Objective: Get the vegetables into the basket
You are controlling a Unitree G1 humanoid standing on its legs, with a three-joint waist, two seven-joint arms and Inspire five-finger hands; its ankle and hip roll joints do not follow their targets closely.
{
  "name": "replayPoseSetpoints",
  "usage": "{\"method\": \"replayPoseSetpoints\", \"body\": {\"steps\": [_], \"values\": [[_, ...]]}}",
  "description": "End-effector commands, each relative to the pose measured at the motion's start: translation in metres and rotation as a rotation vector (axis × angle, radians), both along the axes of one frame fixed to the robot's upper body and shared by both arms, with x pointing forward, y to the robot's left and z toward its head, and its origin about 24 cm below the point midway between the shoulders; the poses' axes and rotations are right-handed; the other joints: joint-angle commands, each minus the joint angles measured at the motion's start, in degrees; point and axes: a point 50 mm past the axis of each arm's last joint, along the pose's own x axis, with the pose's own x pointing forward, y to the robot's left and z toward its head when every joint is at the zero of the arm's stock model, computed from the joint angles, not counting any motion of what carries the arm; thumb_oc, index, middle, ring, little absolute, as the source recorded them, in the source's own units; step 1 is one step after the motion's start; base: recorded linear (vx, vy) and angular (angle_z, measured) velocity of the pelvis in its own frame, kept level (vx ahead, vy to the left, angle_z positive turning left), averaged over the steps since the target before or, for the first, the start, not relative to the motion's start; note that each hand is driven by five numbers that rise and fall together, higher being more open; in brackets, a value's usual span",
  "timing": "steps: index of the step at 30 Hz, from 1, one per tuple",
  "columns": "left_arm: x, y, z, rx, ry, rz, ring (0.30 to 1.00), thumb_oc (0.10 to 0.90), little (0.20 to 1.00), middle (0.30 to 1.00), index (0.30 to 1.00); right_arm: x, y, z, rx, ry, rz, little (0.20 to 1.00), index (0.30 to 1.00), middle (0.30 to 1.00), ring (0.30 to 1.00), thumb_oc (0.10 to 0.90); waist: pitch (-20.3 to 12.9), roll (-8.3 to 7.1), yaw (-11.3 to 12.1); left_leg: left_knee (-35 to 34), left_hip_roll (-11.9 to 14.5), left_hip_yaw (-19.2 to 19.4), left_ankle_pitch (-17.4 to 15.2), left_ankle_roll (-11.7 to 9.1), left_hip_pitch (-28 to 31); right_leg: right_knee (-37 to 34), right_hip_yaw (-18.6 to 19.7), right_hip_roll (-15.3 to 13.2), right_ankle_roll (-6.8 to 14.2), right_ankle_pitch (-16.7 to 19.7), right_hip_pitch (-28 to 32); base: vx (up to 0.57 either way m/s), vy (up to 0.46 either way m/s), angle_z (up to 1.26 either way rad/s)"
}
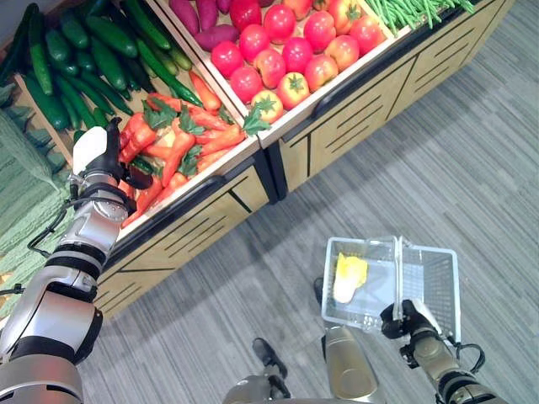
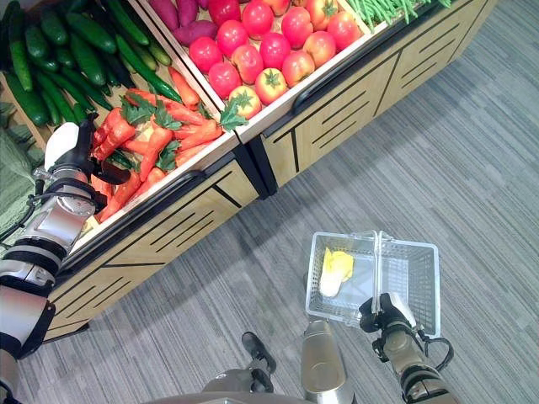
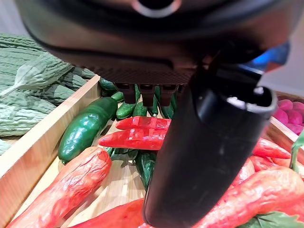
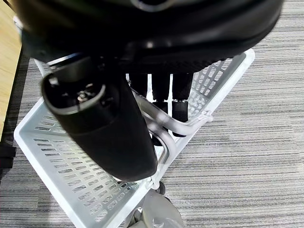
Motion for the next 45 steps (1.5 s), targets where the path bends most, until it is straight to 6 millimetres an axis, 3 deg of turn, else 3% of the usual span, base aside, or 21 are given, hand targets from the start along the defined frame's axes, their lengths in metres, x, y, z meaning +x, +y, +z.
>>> {"method": "replayPoseSetpoints", "body": {"steps": [1,23,24,25,45], "values": [[-0.009,0.035,0.059,0.086,-0.185,0.128,0.300,0.400,0.300,0.300,0.300,-0.055,-0.010,-0.023,-0.065,0.227,0.016,0.300,0.300,0.300,0.300,0.400,-3.5,-1.17,-0.7,-0.1,3.2,-2.4,5.5,-3.7,-5.0,1.3,0.3,-1.7,5.3,-0.4,1.3,0.00,0.000,0.00],[-0.006,0.026,0.060,0.125,-0.194,0.099,0.300,0.400,0.300,0.300,0.300,-0.054,-0.008,-0.023,-0.065,0.224,0.022,0.300,0.300,0.300,0.300,0.400,-3.5,-1.62,-0.1,-0.1,3.1,-2.5,5.7,-3.6,-6.2,1.4,0.5,-1.3,5.0,-0.1,0.1,0.00,0.000,0.00],[-0.006,0.026,0.060,0.129,-0.191,0.099,0.621,0.629,0.621,0.621,0.621,-0.054,-0.007,-0.024,-0.063,0.226,0.023,0.300,0.300,0.300,0.300,0.400,-3.5,-1.63,0.0,-0.1,3.1,-2.5,5.7,-3.6,-6.1,1.4,0.5,-1.3,5.0,-0.1,0.0,0.00,0.000,0.00],[-0.006,0.025,0.060,0.131,-0.187,0.099,1.000,0.900,1.000,1.000,1.000,-0.053,-0.007,-0.023,-0.066,0.223,0.025,0.300,0.300,0.300,0.300,0.400,-3.4,-1.64,-0.1,-0.1,3.2,-2.5,5.7,-3.6,-6.2,1.4,0.5,-1.3,5.0,-0.1,0.0,0.00,0.000,0.00],[-0.004,0.023,0.062,0.118,-0.202,0.104,1.000,0.900,1.000,1.000,1.000,-0.050,-0.003,-0.024,-0.055,0.214,0.029,0.300,0.300,0.300,0.300,0.400,-2.7,-2.43,0.4,-0.1,3.2,-2.7,5.8,-3.6,-7.0,1.4,1.0,-0.7,4.8,0.2,-1.3,0.00,-0.002,-0.02]]}}
